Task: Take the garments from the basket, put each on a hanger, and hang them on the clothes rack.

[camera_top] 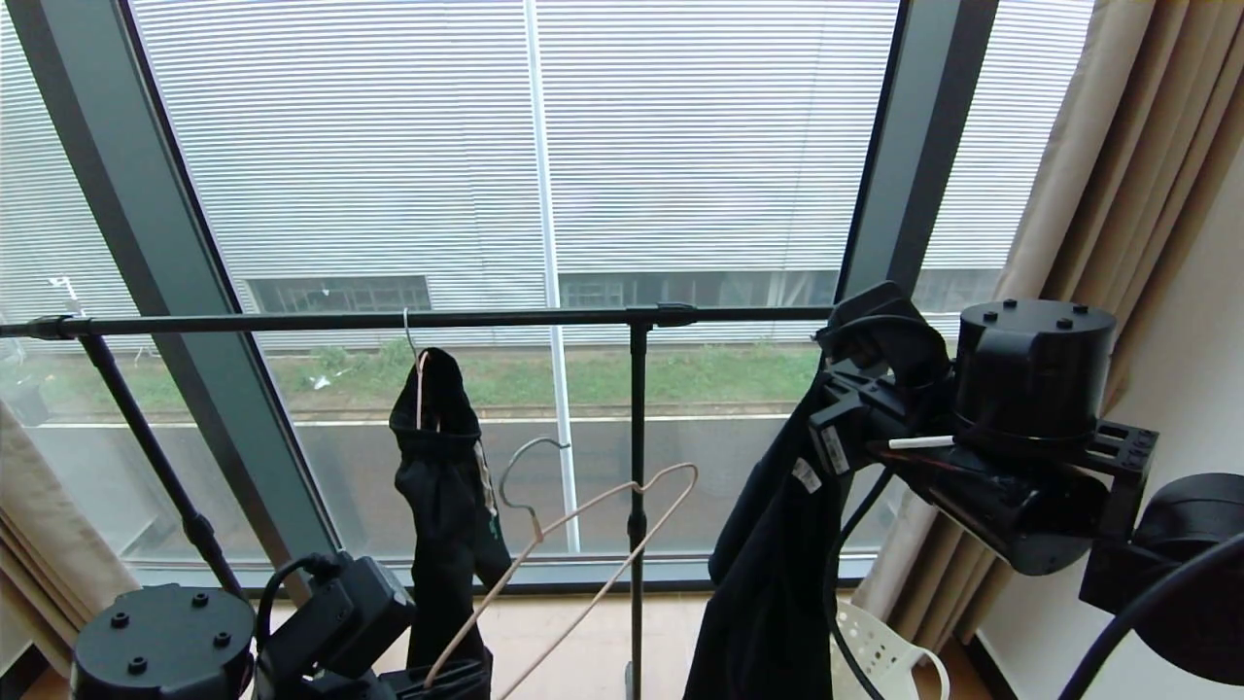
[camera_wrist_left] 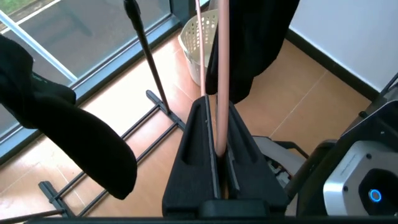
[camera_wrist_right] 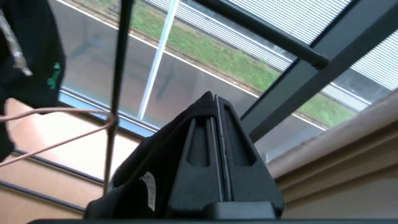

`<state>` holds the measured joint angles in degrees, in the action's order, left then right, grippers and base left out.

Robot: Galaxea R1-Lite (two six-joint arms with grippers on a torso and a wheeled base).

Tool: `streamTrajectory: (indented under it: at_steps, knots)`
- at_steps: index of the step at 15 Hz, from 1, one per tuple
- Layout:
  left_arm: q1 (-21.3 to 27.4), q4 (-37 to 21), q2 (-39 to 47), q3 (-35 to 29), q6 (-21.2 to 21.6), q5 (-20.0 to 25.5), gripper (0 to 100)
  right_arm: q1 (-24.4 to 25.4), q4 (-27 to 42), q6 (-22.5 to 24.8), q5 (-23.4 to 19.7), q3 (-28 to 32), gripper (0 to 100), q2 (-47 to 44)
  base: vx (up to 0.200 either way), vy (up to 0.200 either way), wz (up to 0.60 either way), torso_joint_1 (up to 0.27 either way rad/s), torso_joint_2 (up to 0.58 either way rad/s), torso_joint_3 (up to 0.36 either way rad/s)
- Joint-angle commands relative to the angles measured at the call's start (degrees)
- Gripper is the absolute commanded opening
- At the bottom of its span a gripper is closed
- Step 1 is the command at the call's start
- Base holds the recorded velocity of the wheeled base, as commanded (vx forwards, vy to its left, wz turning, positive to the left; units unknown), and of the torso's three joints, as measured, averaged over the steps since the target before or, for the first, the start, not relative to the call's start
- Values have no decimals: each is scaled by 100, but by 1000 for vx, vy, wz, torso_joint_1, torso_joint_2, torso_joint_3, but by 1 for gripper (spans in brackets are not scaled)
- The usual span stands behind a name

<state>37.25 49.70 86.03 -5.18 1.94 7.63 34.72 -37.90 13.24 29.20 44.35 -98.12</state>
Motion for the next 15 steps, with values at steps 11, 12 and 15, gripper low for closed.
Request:
streamTrajectory:
  at_steps: [11, 12, 15]
  knots:
    - [423, 1173, 538, 518, -18, 133, 0, -167, -86, -6, 974, 663, 0, -1183, 0, 0, 0, 0, 0, 0]
    - [423, 1191, 547, 518, -27, 133, 0, -158, -227, -6, 983, 654, 0, -1192, 0, 0, 0, 0, 0, 0]
    - [414, 1358, 555, 518, -238, 564, 0, -141, -833, 12, 983, 663, 0, -1438, 0, 0, 0, 0, 0, 0]
